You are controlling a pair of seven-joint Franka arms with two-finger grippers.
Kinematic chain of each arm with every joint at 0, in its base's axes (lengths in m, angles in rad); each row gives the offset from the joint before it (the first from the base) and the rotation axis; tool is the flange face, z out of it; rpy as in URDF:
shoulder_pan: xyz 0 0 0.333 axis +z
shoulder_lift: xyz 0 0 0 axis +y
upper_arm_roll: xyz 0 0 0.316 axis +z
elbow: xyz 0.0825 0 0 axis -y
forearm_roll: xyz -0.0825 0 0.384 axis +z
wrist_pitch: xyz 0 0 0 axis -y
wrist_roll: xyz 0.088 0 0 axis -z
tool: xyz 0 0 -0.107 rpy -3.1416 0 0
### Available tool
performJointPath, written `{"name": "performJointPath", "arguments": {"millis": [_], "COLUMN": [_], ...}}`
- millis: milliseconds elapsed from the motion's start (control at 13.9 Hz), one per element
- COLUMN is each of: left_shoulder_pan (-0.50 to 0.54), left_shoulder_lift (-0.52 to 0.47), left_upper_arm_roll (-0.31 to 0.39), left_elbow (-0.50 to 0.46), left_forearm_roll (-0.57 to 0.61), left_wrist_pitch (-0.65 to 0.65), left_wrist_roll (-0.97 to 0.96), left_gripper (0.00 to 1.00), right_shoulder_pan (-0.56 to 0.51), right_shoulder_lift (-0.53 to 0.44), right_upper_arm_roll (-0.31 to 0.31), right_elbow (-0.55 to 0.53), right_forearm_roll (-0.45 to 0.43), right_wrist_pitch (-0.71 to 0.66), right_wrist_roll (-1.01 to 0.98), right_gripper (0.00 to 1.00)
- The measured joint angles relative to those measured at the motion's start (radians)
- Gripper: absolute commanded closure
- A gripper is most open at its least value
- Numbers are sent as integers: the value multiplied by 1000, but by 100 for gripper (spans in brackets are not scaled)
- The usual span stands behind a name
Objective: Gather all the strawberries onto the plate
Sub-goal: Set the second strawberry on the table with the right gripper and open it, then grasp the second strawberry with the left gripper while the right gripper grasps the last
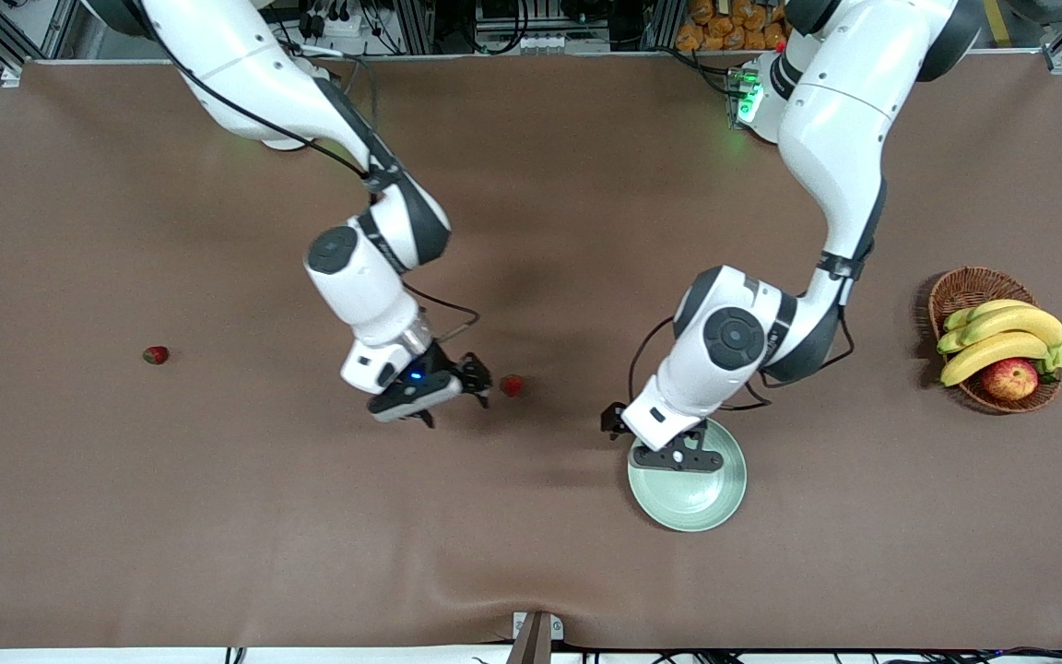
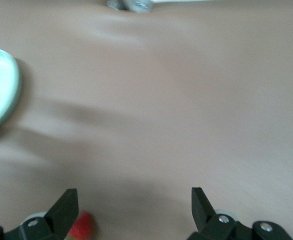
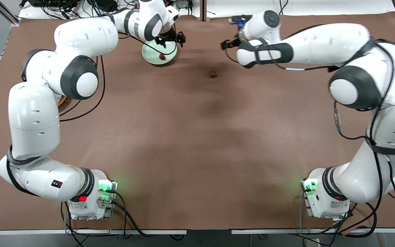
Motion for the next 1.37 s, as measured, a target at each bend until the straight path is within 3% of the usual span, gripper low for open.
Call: {"name": "performJointPath", "arguments": {"millis": [216, 432, 937, 1369], "left_shoulder_pan": [-47, -83, -170, -244], "left_shoulder_lift": [0, 3, 64, 133], "left_upper_arm_roll": [0, 0, 1, 14], "left_elbow": [3, 3, 2, 0], "left_forearm_roll": [0, 0, 0, 4], "left_wrist_pitch": [51, 118, 356, 487], "left_wrist_roll": [-15, -22, -22, 6], "left_gripper": [0, 0, 0, 0], "right_shoulder_pan": [-90, -235, -563, -645], "right_shoulder_lift": [-129, -202, -206, -201], "right_upper_arm_roll": [-43, -50, -53, -103], "right_elbow": [-220, -314, -313, -297], "right_forearm_roll": [-1, -1, -1, -35], "right_wrist_pitch": [-1, -96, -287, -354], "right_wrist_roll": [-39, -178, -534, -551], "right_gripper": [0, 0, 0, 0]}}
